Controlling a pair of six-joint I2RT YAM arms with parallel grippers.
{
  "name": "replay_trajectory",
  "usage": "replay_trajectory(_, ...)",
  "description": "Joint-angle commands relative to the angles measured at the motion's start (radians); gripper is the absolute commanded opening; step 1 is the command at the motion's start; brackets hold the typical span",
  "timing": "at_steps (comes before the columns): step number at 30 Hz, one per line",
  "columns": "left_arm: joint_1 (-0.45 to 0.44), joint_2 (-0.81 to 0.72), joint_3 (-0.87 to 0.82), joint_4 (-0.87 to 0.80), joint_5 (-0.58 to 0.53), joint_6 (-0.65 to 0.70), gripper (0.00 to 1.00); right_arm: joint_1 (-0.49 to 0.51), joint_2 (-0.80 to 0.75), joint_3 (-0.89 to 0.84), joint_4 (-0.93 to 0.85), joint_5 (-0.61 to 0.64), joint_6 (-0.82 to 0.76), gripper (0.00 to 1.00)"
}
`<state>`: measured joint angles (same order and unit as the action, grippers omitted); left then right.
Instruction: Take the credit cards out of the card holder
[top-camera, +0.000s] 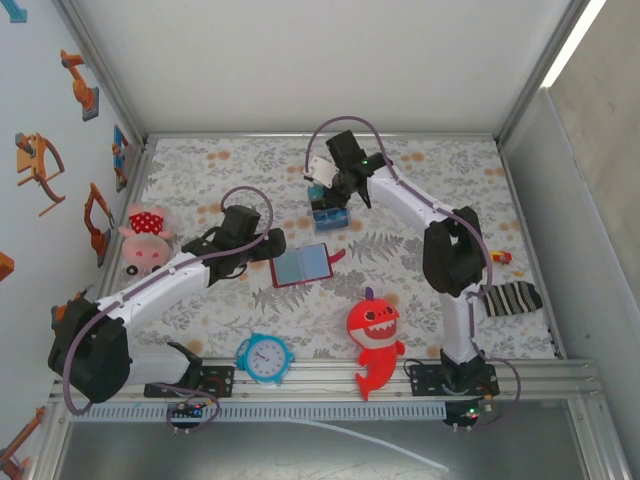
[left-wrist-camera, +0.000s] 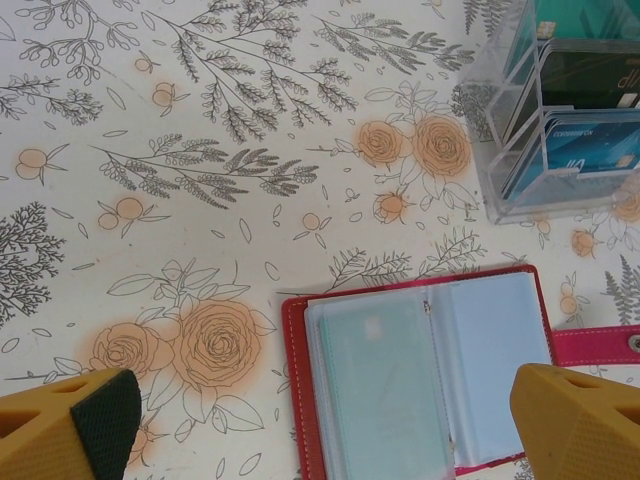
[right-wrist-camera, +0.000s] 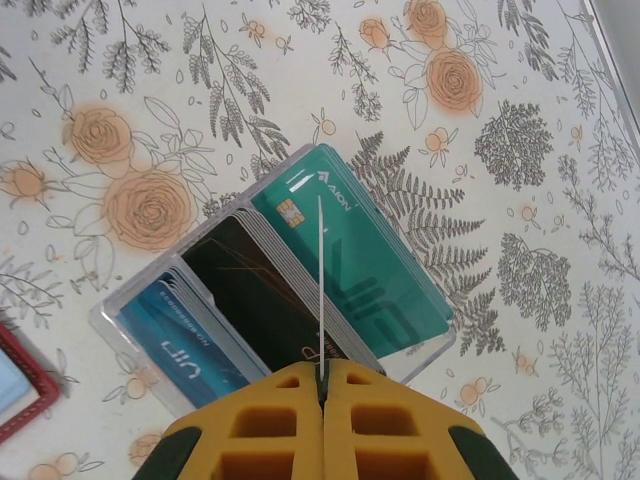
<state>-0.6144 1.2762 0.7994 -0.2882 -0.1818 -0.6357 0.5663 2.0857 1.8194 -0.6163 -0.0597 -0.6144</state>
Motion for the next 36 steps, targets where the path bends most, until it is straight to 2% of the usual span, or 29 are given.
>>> replay_trajectory(1,0.011,-0.031,-0.012,-0.008,0.01,-0.015,0.96,-0.01,0.021,0.054,0.001,-0.033,-0.085,0.0)
replay_trajectory(16,0.032,-0.037,-0.024,-0.008,0.012,-0.019,0.96,-0.02,0.099,0.18,-0.118,-0.082,-0.259,0.0)
replay_trajectory(36,0.045,0.001,-0.01,-0.012,0.015,-0.028,0.96,-0.045,0.21,0.303,-0.213,-0.077,-0.341,0.0)
